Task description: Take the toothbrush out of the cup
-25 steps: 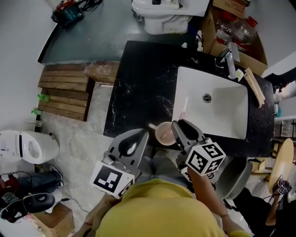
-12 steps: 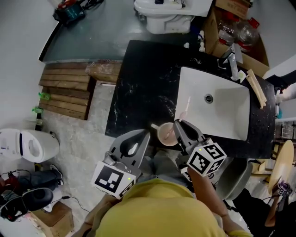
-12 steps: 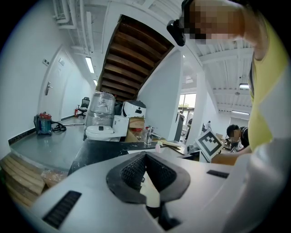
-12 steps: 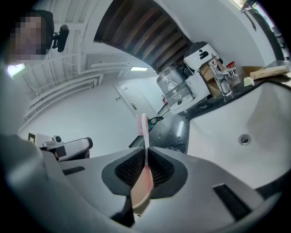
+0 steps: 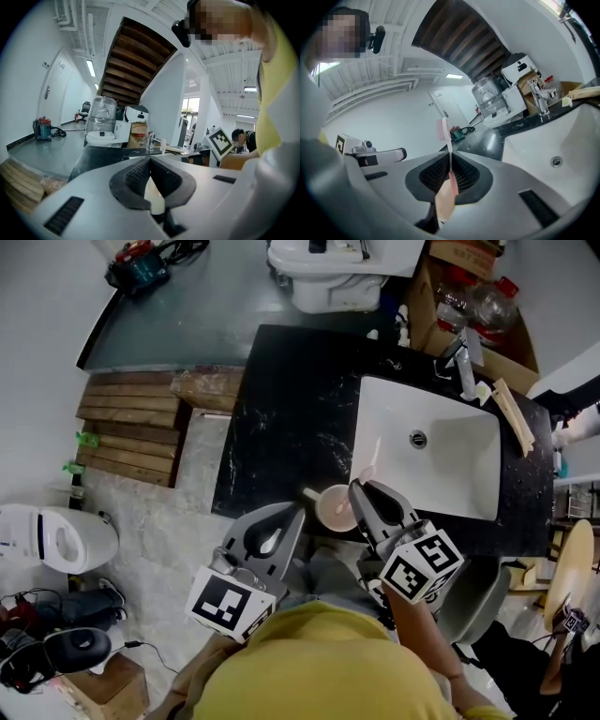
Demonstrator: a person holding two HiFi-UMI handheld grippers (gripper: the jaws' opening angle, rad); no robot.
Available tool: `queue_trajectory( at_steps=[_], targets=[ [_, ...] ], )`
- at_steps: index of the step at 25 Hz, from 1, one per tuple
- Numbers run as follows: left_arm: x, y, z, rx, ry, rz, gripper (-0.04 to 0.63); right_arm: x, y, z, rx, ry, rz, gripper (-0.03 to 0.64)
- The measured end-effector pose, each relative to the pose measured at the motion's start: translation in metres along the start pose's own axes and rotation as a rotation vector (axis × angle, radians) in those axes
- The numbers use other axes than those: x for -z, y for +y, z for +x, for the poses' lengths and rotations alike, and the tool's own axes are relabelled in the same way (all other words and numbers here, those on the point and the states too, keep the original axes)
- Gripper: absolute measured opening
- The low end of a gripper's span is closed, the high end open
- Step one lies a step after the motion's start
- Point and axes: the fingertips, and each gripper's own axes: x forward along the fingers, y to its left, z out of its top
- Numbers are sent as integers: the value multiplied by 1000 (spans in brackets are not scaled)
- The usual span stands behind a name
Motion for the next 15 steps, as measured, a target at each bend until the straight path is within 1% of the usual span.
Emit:
queue_trajectory(
  at_steps=[11,15],
  targets=[
    [-5,-14,-9,24,-30,17,12,-22,30,-16,-29,-63,-77,31],
    [-10,-22,-13,39,-48,29,12,-35,48,-26,-45,-102,-126,31]
  ],
)
